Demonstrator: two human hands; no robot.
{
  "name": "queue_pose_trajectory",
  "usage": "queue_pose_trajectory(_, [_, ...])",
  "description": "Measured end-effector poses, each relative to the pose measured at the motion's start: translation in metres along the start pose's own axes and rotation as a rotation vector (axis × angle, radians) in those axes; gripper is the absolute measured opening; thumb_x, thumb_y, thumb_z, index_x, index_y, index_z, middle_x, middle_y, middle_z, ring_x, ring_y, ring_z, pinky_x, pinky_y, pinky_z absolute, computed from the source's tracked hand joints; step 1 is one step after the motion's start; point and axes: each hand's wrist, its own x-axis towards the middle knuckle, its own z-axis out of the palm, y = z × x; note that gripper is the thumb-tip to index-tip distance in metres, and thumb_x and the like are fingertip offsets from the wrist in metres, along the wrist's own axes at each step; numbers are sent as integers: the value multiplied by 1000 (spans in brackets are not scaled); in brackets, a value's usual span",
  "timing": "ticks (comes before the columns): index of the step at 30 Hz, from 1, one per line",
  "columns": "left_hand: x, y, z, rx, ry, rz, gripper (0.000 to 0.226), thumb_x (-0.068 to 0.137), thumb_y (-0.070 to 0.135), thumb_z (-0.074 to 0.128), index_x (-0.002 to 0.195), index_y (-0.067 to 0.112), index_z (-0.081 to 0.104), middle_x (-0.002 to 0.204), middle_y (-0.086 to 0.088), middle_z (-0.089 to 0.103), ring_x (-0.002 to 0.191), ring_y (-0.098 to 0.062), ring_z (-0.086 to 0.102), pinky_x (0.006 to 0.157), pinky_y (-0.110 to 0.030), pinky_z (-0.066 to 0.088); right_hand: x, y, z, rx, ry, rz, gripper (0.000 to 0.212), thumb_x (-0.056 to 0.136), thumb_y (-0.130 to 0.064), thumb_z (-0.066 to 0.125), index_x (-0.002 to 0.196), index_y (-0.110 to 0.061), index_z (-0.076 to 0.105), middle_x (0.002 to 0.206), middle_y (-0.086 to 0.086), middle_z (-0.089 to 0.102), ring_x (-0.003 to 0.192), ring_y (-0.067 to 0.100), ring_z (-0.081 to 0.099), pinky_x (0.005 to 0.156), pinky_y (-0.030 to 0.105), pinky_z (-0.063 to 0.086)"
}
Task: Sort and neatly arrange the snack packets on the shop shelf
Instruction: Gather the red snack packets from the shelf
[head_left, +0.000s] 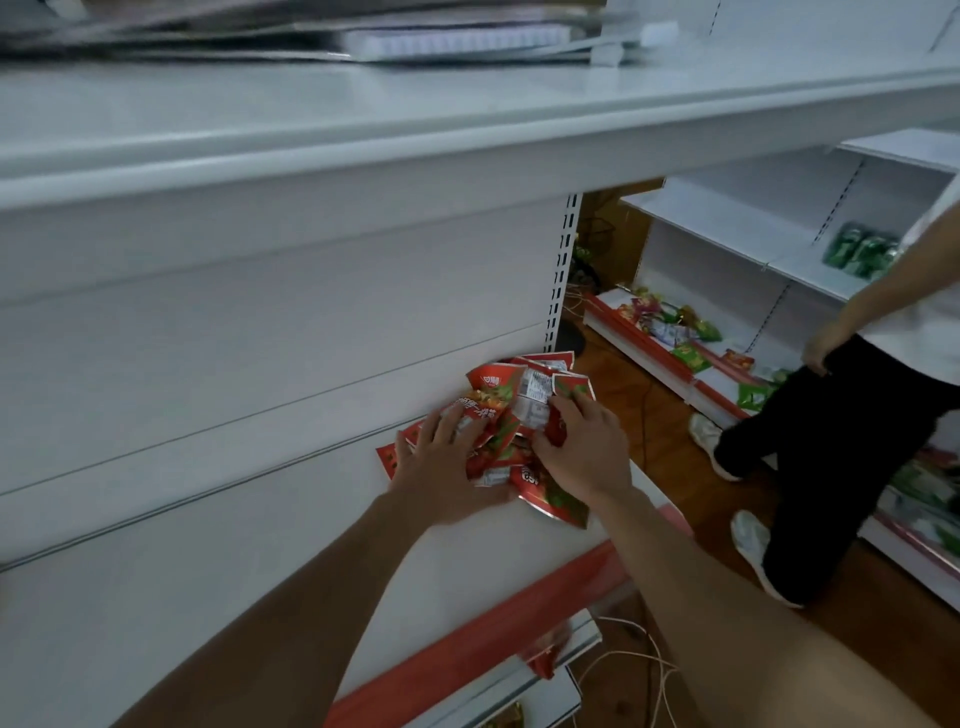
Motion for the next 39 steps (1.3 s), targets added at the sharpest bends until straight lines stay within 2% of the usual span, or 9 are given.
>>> queue_pose_trajectory(5, [-22, 4, -18, -110, 33, 5, 119, 54, 96, 31, 152, 33, 14, 162, 0, 12, 148, -26, 12, 120, -51, 14, 6, -9, -23, -115, -51, -16, 55, 91, -58, 49, 137, -28, 44, 152, 4, 35, 136, 33, 34, 112, 47, 31])
queue_pose_trajectory(11, [-42, 0, -38, -180, 60, -53, 90, 77, 75, 57, 149, 27, 31, 153, 2, 34, 140, -21, 31, 113, -42, 30, 4, -20, -40, -210, -64, 10, 55, 90, -57, 54, 137, -29, 45, 146, 6, 37, 134, 31, 35, 109, 49, 33])
queue_pose_trajectory(15, [-55, -6, -49, -190, 71, -84, 78, 81, 68, 58, 145, 28, 38, 147, 4, 42, 133, -19, 40, 108, -41, 38, -1, -33, -44, -197, -72, 51, 64, 87, -59, 59, 140, -26, 43, 156, 8, 23, 140, 34, 29, 111, 52, 31])
queue_pose_trajectory(19, [-66, -13, -57, -178, 83, -94, 72, 83, 65, 58, 143, 27, 41, 143, 3, 46, 129, -19, 45, 104, -39, 42, -7, -41, -50, -240, -9, 59, 60, 85, -60, 62, 134, -28, 53, 161, 8, 16, 145, 34, 21, 115, 52, 25])
queue_pose_trajectory(22, [-72, -16, -63, -174, 95, -128, 70, 84, 62, 59, 142, 28, 42, 141, 2, 48, 127, -19, 47, 101, -37, 44, -11, -51, -55, -275, 8, -11, 51, 91, -53, 58, 133, -24, 55, 153, 8, 35, 139, 32, 34, 112, 47, 31])
queue_pose_trajectory(27, [-83, -20, -71, -101, 81, -138, 54, 84, 60, 55, 132, 35, 52, 125, 4, 61, 114, -19, 58, 92, -38, 52, -18, -86, -52, -71, -41, -48, 34, 88, -38, 65, 116, -17, 64, 117, 4, 67, 106, 23, 62, 93, 39, 52])
queue_pose_trajectory(31, [-99, -31, -77, 26, 107, -143, 51, 87, 58, 49, 133, 35, 50, 125, 3, 59, 119, -19, 56, 95, -34, 46, -19, -112, -39, -100, -100, -134, 36, 89, -34, 63, 119, -15, 62, 117, 6, 64, 106, 24, 61, 89, 38, 52])
queue_pose_trajectory(35, [-126, -57, -76, 85, 155, -173, 57, 91, 57, 45, 141, 31, 42, 141, 5, 49, 131, -18, 45, 105, -34, 36, -20, -146, -14, -106, -151, -240, 36, 91, -30, 58, 122, -13, 60, 119, 8, 59, 107, 26, 58, 84, 33, 50])
queue_pose_trajectory(39, [-169, -98, -80, 65, 194, -286, 57, 92, 56, 44, 141, 28, 43, 140, 5, 51, 128, -18, 47, 103, -33, 37, -37, -198, 24, -89, -227, -323, 43, 89, -31, 57, 130, -16, 55, 127, 8, 55, 116, 27, 51, 88, 35, 46])
